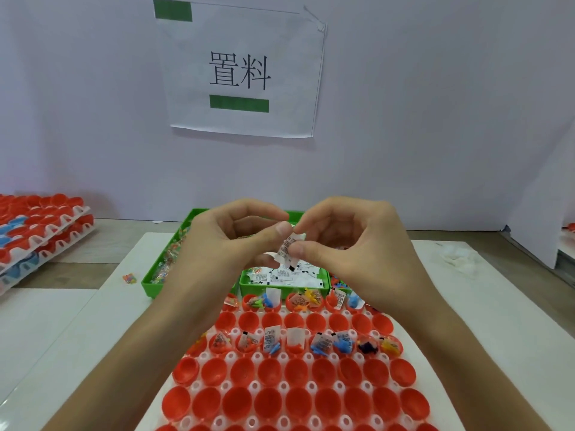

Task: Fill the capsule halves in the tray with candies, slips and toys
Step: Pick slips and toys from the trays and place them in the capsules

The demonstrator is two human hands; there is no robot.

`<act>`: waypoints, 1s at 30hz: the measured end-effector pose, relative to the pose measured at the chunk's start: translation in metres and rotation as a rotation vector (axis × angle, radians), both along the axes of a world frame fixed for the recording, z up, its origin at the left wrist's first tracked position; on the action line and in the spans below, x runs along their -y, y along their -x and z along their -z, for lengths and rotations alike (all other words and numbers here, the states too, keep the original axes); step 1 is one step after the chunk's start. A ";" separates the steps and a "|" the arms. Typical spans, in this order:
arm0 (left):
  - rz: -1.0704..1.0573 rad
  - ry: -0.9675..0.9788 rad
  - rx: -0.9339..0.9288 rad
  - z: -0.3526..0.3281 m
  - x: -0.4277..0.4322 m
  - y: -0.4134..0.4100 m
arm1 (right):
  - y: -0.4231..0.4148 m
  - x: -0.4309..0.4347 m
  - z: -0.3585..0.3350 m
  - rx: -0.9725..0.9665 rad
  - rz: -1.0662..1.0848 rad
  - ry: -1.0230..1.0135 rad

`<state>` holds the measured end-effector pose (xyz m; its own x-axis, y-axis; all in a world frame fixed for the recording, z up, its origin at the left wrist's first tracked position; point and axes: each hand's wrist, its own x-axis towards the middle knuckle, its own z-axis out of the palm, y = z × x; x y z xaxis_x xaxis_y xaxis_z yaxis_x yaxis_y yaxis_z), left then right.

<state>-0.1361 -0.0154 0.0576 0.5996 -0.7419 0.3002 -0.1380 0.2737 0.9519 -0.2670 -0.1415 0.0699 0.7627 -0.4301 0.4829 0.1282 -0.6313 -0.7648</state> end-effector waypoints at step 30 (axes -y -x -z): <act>0.093 -0.045 -0.112 0.011 0.008 0.003 | 0.008 0.059 0.007 -0.095 -0.078 -0.047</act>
